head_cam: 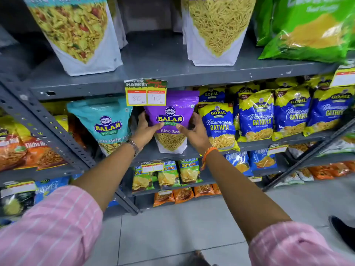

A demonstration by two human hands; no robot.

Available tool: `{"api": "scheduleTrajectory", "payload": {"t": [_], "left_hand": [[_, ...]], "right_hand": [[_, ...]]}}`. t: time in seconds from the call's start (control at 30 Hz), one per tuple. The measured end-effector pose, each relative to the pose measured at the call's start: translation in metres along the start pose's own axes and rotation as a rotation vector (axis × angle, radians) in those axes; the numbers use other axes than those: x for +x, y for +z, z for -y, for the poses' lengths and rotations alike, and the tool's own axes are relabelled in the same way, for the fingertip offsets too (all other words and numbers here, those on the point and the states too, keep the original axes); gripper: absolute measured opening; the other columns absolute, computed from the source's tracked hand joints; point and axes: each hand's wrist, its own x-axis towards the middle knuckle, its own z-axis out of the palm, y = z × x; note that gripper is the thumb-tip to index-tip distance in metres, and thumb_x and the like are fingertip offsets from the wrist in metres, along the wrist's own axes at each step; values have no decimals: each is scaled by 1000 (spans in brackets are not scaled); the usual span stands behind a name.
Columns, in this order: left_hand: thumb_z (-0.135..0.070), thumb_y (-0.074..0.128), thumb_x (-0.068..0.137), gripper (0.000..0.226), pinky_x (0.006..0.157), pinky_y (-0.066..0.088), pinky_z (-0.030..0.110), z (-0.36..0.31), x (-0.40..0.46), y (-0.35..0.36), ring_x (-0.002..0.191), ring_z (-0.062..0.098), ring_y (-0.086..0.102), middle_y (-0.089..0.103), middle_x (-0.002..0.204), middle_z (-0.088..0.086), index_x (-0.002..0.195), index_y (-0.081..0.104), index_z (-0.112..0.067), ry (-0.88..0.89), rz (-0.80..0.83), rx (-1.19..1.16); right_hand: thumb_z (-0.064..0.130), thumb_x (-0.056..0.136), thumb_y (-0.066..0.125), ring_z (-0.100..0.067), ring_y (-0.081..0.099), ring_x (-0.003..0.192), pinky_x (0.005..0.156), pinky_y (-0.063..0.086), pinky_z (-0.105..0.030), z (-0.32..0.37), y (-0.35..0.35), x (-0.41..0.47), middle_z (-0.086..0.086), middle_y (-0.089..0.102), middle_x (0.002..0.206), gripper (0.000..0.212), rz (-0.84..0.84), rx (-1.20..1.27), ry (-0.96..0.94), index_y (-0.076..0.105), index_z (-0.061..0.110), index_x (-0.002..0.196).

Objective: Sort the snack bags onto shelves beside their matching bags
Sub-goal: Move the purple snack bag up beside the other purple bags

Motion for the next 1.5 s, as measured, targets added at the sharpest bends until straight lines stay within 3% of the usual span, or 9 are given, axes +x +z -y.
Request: {"api": "scheduleTrajectory", "payload": {"t": [0.1, 0.37, 0.5, 0.63, 0.8, 0.97, 1.13, 1.27, 1.5], "left_hand": [[-3, 71, 88, 66, 79, 57, 10, 2, 13, 5, 96, -2, 61, 59, 129, 3, 144, 36, -3, 1, -22, -45], [-1, 75, 84, 57, 80, 59, 16, 39, 13, 14, 97, 7, 70, 66, 131, 20, 135, 49, 0, 78, -126, -91], [0, 77, 82, 61, 86, 61, 24, 45, -12, 19, 111, 29, 68, 65, 134, 24, 137, 48, 3, 109, -163, -110], [-8, 82, 80, 57, 93, 61, 47, 49, -49, 22, 113, 31, 71, 71, 127, 19, 130, 56, -7, 112, -150, -116], [-24, 84, 75, 51, 90, 61, 55, 39, -94, 22, 108, 26, 74, 75, 118, 8, 120, 61, -22, 164, -128, -146], [-30, 80, 81, 43, 83, 64, 43, 0, -121, 4, 100, 12, 75, 77, 110, -9, 118, 60, -34, 281, -81, -86], [-40, 75, 80, 41, 77, 62, 33, -71, -132, -24, 93, 9, 77, 79, 106, -12, 118, 63, -28, 456, -74, -85], [-43, 75, 80, 38, 80, 62, 51, -133, -126, -47, 92, 16, 77, 80, 104, -7, 115, 65, -31, 565, -87, -91], [-50, 73, 78, 49, 91, 60, 51, -239, -81, -89, 103, 18, 75, 78, 114, -6, 122, 64, -31, 713, -151, -88]], "right_hand": [[4, 79, 82, -27, 66, 118, 96, 59, -43, -4, -1, 15, -21, 63, 135, 74, 58, -13, 70, 39, 3, 138], [-1, 84, 75, -23, 73, 98, 78, 63, -23, -23, -7, 26, -29, 69, 125, 48, 63, -69, 14, 55, -9, 127], [3, 84, 77, -35, 71, 112, 84, 64, -32, -20, -15, 6, -24, 70, 124, 45, 57, -55, 12, 58, -3, 125], [4, 84, 77, -31, 71, 111, 88, 63, -37, -12, -26, -27, -18, 72, 122, 39, 67, -88, 7, 61, 13, 119], [6, 84, 77, -28, 73, 107, 87, 64, -45, 5, -39, -64, -17, 75, 117, 37, 94, -150, 67, 65, 2, 119], [0, 83, 76, -12, 76, 89, 76, 62, -26, 63, -42, -93, 4, 80, 94, 25, 89, -83, 52, 71, 16, 101], [-2, 81, 76, -19, 76, 83, 75, 62, -35, 137, -38, -107, -9, 82, 93, 20, 54, -9, -39, 74, 13, 93], [-2, 81, 75, -15, 76, 81, 71, 63, -28, 203, -28, -100, -5, 83, 91, 19, 57, 28, -151, 74, 11, 95], [-1, 85, 72, -10, 76, 77, 66, 61, -22, 296, 5, -44, 2, 82, 86, 23, 28, 97, -364, 71, 7, 107]]}}
